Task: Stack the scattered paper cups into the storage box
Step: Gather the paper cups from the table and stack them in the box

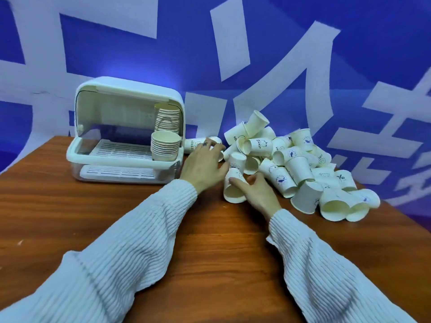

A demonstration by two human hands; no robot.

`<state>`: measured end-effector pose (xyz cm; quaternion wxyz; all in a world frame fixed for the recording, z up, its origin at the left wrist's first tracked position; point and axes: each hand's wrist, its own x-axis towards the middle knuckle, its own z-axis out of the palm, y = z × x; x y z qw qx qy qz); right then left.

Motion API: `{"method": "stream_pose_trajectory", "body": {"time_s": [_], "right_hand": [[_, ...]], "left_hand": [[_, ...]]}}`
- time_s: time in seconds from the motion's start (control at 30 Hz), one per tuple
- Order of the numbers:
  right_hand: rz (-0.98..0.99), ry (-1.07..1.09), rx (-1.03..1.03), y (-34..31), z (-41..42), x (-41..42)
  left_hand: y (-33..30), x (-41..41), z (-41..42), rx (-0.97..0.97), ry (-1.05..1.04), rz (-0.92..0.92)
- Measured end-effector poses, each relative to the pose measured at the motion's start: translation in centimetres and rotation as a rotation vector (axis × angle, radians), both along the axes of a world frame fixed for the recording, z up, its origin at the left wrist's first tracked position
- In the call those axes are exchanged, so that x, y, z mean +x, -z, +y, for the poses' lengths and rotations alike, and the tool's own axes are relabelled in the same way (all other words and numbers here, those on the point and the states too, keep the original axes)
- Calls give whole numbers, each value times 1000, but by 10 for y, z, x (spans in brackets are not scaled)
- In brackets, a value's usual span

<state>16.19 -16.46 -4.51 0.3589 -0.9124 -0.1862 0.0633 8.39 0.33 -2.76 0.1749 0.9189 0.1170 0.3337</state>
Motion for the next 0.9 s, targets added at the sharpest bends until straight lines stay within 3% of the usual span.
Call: {"method": "stream_pose_trajectory", "body": {"time_s": [0.13,0.3,0.4,0.5,0.6,0.73,0.9], "right_hand": [[49,53,222,19,-7,-9],[23,131,556,30,-16,-9],[68,187,629,29,-22,2],[-57,188,551,31,-26,14],[-92,180,589,32,-27,22],[1,231,789,25,-28,27],[63,114,896,21,-31,21]], "left_hand": [[4,39,-14,-182,44,132],[-3,81,-21,-752,84,176],[2,91,-30,-811,123,200],[13,97,-36,-791,115,141],[18,88,-42,-425,58,-1],[19,69,-50,193,337,56],[14,54,-50,532,336,117]]}}
